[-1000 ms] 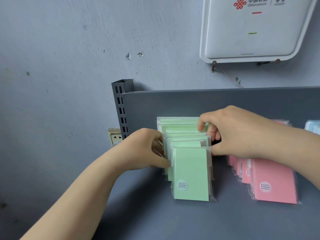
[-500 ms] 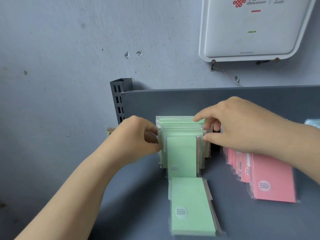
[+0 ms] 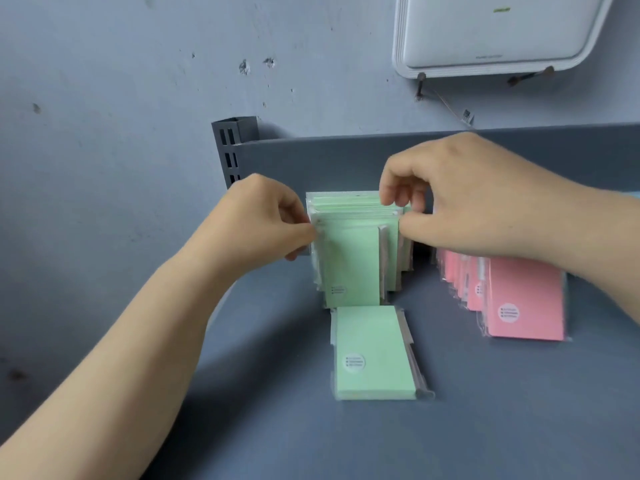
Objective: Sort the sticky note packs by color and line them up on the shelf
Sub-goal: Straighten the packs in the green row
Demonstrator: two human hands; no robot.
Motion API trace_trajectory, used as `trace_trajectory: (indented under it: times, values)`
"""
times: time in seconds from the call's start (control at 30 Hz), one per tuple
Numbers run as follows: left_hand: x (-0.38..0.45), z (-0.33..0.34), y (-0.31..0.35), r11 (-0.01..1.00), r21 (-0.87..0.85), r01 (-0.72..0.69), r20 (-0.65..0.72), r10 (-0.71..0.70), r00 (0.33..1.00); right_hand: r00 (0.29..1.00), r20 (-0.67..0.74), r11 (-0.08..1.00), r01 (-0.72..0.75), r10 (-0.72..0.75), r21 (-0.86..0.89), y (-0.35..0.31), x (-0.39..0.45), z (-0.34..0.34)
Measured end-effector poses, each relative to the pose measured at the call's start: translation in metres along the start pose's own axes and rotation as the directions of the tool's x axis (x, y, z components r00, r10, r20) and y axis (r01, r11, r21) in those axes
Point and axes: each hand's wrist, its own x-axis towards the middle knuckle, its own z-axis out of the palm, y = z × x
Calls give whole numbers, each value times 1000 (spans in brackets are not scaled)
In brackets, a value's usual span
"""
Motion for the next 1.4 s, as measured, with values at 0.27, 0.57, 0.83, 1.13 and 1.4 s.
trace_trajectory:
  times: [0.27, 0.57, 0.83, 1.13, 1.4]
  values:
    - [-2, 9, -1, 974, -134, -184, -72, 175, 982, 948, 316, 999, 44, -39, -7, -21, -24, 14]
    - [-2, 8, -3, 978, -65, -197, -40, 195, 980, 831, 545, 987, -26, 110, -160, -19, -27, 35]
    - [-1, 9, -5, 978, -75, -194, -69, 189, 979, 932, 338, 991, -120, 130, -52, -23, -22, 38]
    - [2, 7, -11, 970, -209, -122, -91, 105, 990, 998, 24, 998, -56, 57, -42, -19, -17, 46]
    - [4, 8, -13, 957, -286, -35, -86, 10, 996, 993, 68, 986, -89, 99, -139, -23, -13, 44]
